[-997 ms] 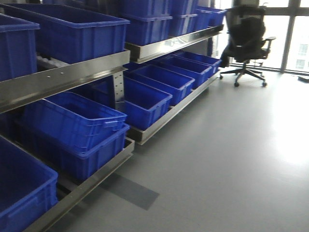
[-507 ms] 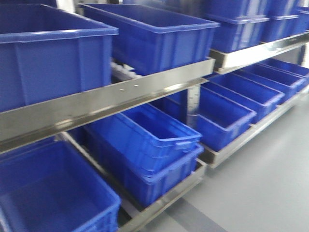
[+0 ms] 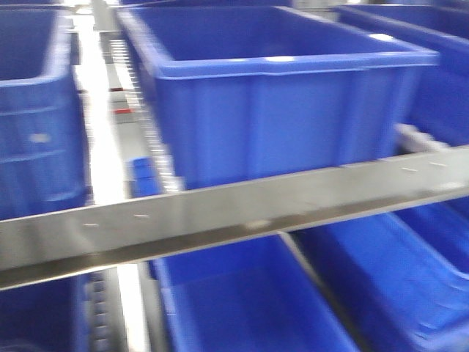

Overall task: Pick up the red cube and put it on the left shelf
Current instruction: 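Drive the base up to the shelf rack of blue bins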

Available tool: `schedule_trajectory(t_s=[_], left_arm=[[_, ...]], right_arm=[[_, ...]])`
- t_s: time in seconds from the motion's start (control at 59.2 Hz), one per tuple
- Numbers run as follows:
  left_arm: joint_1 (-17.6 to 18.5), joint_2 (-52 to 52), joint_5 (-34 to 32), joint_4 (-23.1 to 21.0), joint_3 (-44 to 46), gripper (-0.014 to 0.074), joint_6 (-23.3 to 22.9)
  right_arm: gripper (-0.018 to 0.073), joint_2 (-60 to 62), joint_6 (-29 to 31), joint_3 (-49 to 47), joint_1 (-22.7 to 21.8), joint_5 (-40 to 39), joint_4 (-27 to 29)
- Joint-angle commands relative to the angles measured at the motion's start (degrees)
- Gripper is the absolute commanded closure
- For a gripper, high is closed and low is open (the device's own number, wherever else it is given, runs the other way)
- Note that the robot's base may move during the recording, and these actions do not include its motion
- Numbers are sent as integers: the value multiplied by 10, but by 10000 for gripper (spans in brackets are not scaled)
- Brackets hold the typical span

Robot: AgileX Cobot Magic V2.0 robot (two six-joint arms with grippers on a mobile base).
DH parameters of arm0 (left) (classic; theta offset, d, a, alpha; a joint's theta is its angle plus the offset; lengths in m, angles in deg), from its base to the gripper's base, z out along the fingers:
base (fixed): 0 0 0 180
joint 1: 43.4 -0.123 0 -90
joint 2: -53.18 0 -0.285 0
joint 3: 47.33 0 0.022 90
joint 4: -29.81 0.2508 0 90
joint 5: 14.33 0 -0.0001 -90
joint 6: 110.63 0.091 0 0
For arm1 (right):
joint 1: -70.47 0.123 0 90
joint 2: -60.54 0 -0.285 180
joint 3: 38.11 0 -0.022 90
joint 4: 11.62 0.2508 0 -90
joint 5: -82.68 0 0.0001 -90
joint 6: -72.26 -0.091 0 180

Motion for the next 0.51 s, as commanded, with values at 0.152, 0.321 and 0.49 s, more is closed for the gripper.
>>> schedule_trajectory(t_s=[0.152, 0.321, 0.49], left_arm=[[4, 9, -50, -2, -13, 495, 0], [4, 9, -50, -2, -13, 495, 0], [4, 9, -50, -2, -13, 495, 0]], right_arm=[[504, -1, 5, -17, -2, -44, 9], [504, -1, 5, -17, -2, -44, 9], [504, -1, 5, -17, -2, -44, 9]])
